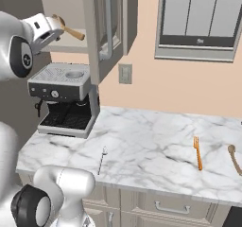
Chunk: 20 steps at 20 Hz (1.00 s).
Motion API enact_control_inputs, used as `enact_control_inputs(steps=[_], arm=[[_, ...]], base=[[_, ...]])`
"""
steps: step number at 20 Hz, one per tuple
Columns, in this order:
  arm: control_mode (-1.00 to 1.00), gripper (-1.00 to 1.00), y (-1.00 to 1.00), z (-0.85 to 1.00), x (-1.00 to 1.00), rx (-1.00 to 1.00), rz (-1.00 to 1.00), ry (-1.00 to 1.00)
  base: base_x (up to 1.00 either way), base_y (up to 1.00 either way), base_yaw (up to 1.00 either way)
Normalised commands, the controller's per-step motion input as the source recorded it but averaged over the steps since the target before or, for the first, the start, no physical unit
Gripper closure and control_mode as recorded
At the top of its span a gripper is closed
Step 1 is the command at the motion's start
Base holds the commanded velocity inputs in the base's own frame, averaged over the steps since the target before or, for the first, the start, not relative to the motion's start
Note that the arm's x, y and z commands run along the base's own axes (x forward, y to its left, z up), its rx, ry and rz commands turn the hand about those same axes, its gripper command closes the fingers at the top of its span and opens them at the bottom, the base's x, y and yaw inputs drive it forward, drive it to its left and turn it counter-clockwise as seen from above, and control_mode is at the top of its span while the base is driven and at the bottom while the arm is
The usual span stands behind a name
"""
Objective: Organize the utensils by type. Pick up the wooden spoons from the counter and place them in the open cabinet. Then pick up the metallic utensils from the counter and place them in the open drawer.
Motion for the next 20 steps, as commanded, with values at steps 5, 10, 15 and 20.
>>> enact_control_inputs(steps=[5,10,15,20], arm=[[-1.00,-1.00,-0.13,0.00,-0.93,0.22,-0.03,0.15],[-1.00,-1.00,-0.20,-0.01,-0.81,0.25,-0.02,0.19],[-1.00,-1.00,-0.15,-0.05,-0.71,0.21,-0.02,0.21],[-1.00,-1.00,-0.13,-0.11,-0.72,0.10,-0.03,0.18]], base=[[0.00,0.00,0.00],[0.00,0.00,0.00],[0.00,0.00,0.00],[0.00,0.00,0.00]])
